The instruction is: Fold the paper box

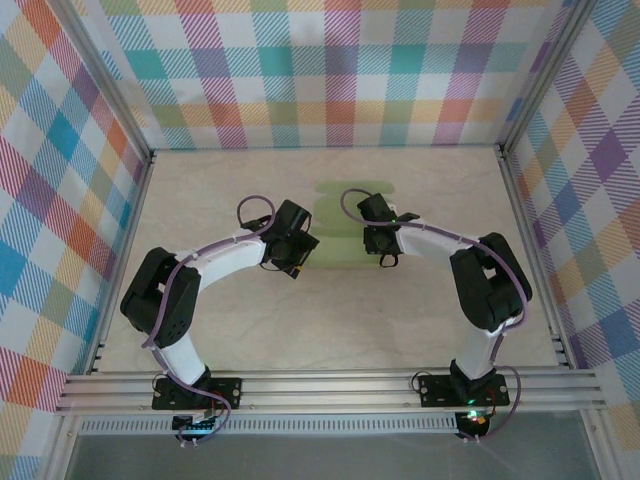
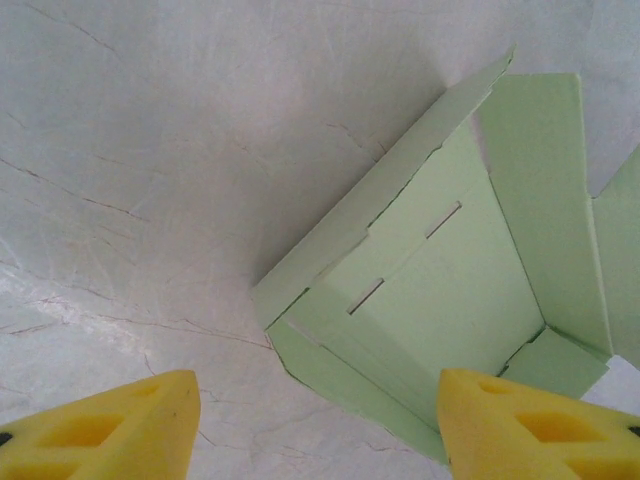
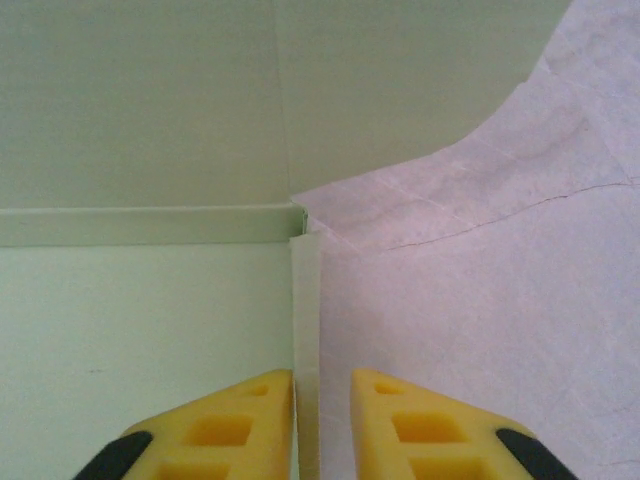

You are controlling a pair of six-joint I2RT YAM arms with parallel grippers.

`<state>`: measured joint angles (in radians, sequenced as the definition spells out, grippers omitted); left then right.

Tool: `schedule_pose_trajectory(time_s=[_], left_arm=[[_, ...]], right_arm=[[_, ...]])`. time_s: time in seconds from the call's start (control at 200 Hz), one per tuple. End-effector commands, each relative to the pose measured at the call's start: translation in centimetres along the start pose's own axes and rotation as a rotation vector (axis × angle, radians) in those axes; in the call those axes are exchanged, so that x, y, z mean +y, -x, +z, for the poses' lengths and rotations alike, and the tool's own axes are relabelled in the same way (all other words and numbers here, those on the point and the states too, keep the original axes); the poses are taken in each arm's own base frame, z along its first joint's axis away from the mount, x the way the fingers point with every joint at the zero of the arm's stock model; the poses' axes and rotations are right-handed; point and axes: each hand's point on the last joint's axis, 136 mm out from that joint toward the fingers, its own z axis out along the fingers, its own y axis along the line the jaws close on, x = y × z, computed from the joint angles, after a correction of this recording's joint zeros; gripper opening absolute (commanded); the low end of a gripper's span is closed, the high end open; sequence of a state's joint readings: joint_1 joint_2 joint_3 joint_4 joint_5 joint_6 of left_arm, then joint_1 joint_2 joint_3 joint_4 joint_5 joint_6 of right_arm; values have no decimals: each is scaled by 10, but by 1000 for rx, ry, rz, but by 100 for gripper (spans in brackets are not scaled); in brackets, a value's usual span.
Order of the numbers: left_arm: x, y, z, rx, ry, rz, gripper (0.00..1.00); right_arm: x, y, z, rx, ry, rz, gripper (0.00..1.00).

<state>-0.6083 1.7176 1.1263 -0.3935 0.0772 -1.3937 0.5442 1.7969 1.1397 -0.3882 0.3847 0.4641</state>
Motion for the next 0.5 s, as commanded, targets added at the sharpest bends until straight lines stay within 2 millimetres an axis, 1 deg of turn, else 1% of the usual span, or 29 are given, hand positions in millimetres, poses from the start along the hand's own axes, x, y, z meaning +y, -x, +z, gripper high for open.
schedule_pose_trajectory(time_s=[0.0, 0.015, 0.19, 0.495], left_arm=[[2, -4, -1, 3, 14, 25, 63], [2, -4, 0, 3, 16, 25, 63], [3, -4, -1, 0, 16, 27, 63], [0, -6, 2, 14, 11, 25, 63]], right_arm=[[-1, -8, 7, 31, -27, -10, 16], [-1, -9, 8, 33, -27, -10, 14], [1, -10, 12, 47, -28, -13, 5], [1, -7, 8, 36, -44, -38, 4]])
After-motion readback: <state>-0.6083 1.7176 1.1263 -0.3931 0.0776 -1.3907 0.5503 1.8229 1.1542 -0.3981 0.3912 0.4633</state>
